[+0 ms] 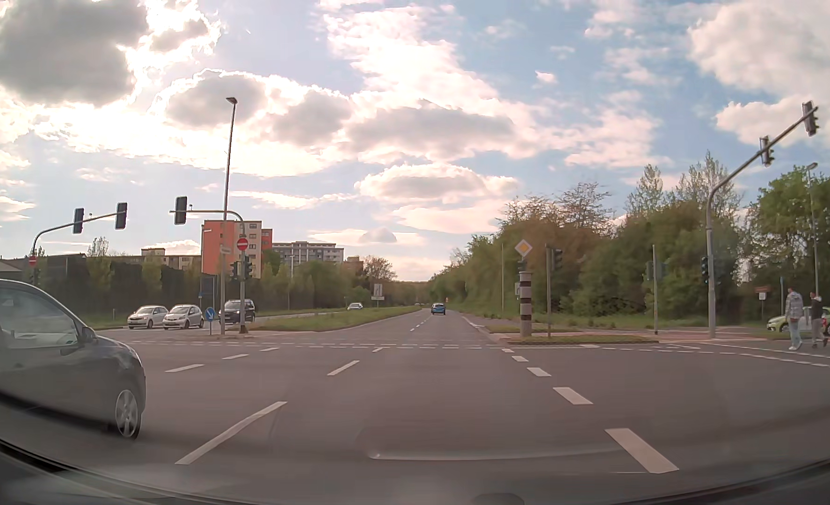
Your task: Follow the waypoints while adhering to traffic rules and regulations
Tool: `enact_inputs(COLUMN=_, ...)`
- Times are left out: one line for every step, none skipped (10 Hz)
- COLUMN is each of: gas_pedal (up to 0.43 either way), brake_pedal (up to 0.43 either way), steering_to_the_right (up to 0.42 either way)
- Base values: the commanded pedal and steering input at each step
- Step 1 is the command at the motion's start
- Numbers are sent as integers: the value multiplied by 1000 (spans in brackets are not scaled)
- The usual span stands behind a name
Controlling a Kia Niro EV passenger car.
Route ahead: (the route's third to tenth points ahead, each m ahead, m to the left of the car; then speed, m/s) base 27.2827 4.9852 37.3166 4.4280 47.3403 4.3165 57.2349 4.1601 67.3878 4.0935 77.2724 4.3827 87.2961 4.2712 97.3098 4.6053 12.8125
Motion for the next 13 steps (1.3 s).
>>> enact_inputs(gas_pedal=98, brake_pedal=0, steering_to_the_right=-1)
enact_inputs(gas_pedal=98, brake_pedal=0, steering_to_the_right=-1)
enact_inputs(gas_pedal=98, brake_pedal=0, steering_to_the_right=-1)
enact_inputs(gas_pedal=87, brake_pedal=0, steering_to_the_right=-1)
enact_inputs(gas_pedal=79, brake_pedal=0, steering_to_the_right=-1)
enact_inputs(gas_pedal=79, brake_pedal=0, steering_to_the_right=-1)
enact_inputs(gas_pedal=79, brake_pedal=0, steering_to_the_right=-1)
enact_inputs(gas_pedal=79, brake_pedal=0, steering_to_the_right=-1)
enact_inputs(gas_pedal=79, brake_pedal=0, steering_to_the_right=-1)
enact_inputs(gas_pedal=79, brake_pedal=0, steering_to_the_right=-2)
enact_inputs(gas_pedal=79, brake_pedal=0, steering_to_the_right=-1)
enact_inputs(gas_pedal=79, brake_pedal=0, steering_to_the_right=-1)
enact_inputs(gas_pedal=79, brake_pedal=0, steering_to_the_right=-2)
